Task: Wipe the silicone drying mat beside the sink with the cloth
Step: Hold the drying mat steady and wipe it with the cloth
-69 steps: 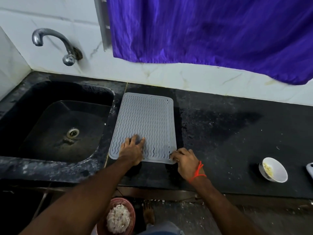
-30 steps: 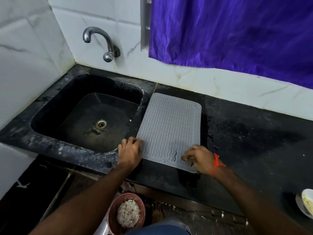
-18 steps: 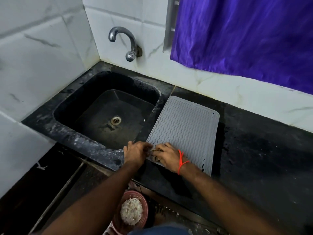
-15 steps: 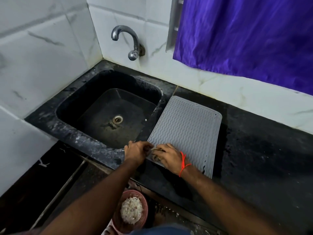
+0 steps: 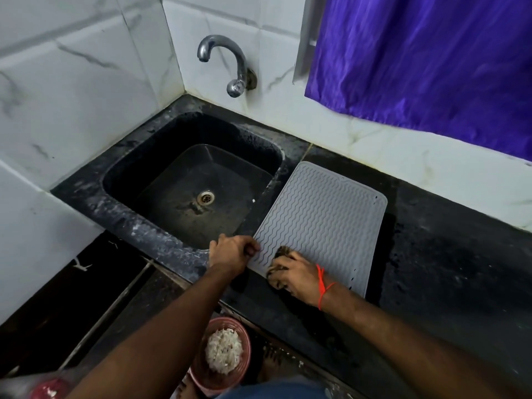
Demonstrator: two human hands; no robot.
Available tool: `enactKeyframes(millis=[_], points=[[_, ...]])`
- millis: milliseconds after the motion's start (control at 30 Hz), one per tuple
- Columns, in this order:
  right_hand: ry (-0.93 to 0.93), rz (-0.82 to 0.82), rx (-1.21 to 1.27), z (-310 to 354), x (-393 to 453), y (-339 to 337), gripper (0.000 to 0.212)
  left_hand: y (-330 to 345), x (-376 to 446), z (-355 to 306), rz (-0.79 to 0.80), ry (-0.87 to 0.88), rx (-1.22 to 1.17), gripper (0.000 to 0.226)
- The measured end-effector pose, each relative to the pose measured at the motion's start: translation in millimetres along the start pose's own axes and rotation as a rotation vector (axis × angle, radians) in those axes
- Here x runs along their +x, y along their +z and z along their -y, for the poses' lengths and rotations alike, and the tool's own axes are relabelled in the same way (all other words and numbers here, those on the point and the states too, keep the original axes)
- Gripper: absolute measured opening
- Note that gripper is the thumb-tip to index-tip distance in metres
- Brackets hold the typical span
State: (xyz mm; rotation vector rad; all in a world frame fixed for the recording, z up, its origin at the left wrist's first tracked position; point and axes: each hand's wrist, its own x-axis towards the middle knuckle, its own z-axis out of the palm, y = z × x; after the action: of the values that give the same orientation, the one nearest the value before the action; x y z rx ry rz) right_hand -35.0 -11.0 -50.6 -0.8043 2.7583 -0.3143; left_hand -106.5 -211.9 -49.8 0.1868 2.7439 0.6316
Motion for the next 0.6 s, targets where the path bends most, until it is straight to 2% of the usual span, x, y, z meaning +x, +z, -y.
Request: enactKeyframes(millis=[167, 300, 333, 400, 500, 600], points=[[0.018, 0.124, -0.025, -22, -45, 1, 0.029, 2, 0, -2, -0.006, 0.009, 0.0, 0.021], [-0.026, 0.279, -0.103, -38, -57, -24, 0.022, 2, -1, -5, -0.003, 0.021, 0.022, 0.018], [0.015, 0.26, -0.065, -42, -55, -32, 0.026, 3, -4, -6, -0.008, 0.032, 0.034, 0.017], [0.101, 0.116, 0.092, -49, -45, -47, 0.036, 10, -13, -4, -0.079, 0.039, 0.083, 0.024], [0.132, -0.136, 0.202, -46, -11, -56, 0.037, 16, -25, 0, -0.169, -0.074, 0.095, 0.056], [0.255, -0.274, 0.202, -34, 34, -44, 0.037, 14, -25, 2, -0.124, -0.186, 0.063, 0.079]])
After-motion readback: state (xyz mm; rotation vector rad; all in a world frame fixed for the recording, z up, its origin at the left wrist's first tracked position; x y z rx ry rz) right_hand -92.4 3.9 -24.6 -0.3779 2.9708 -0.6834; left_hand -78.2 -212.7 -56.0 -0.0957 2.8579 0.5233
